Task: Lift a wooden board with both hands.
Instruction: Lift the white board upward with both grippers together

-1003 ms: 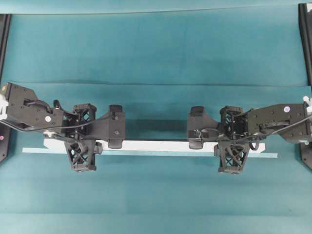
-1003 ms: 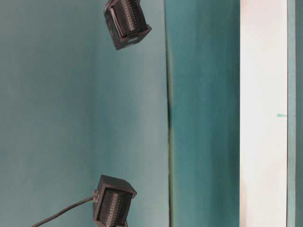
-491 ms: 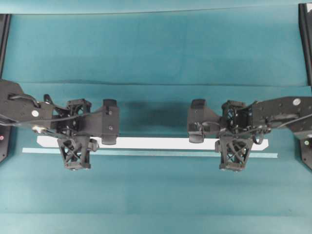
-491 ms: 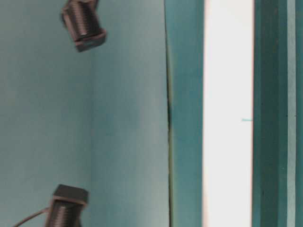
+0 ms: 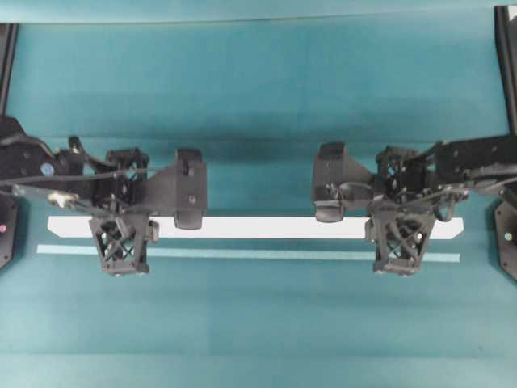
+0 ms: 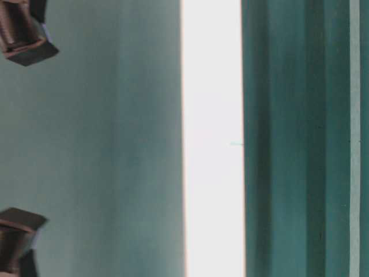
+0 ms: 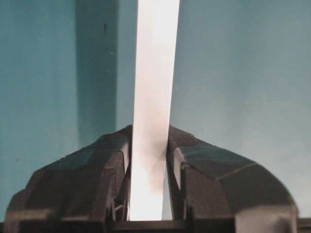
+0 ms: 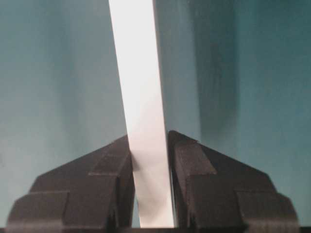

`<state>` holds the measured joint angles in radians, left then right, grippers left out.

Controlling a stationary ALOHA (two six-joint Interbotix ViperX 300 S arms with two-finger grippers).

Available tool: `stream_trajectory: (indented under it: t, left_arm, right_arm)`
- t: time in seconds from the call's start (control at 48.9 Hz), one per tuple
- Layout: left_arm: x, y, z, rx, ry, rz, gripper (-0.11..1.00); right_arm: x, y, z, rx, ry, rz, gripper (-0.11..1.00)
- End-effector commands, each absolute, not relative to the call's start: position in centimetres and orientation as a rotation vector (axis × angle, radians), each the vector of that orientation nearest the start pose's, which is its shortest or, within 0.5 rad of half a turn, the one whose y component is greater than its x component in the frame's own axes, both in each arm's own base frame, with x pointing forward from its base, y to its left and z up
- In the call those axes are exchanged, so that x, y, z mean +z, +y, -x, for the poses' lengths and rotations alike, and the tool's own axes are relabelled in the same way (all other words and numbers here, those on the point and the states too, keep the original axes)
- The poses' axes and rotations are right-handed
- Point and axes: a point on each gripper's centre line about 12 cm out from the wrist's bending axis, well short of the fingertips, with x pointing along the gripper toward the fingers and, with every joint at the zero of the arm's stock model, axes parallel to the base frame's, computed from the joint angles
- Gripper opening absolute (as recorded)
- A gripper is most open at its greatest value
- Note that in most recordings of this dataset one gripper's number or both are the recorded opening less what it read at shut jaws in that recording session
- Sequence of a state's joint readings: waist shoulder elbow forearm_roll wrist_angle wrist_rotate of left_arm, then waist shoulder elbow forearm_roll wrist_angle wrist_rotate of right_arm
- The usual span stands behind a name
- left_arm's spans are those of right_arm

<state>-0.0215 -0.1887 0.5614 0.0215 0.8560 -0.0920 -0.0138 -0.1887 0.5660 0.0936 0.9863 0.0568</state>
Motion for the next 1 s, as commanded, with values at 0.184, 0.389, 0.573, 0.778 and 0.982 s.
stream_trajectory:
  t: [0.184,0.389,0.573,0.778,0.982]
  left_arm:
    - [27.4,-0.1,-32.3,0.053,1.123,0.055,0.17]
    - [28.4,-0.1,-32.0,0.056,1.106,0.063,0.17]
    - [30.0,-0.1,-32.2,0.056,1.095,0.062,0.17]
    - [31.9,-0.1,-32.4,0.057,1.094,0.063,0.17]
    - [33.5,-0.1,-32.5,0.059,1.094,0.065,0.17]
  right_arm:
    - [23.9,0.4,-31.3,-0.031,1.337,-0.181,0.21]
    - [25.6,0.4,-31.2,-0.046,1.352,-0.203,0.21]
    - [26.9,0.4,-31.3,-0.045,1.334,-0.206,0.21]
    - [28.3,0.4,-31.2,-0.043,1.34,-0.206,0.21]
    - [30.7,0.4,-31.5,-0.038,1.333,-0.201,0.21]
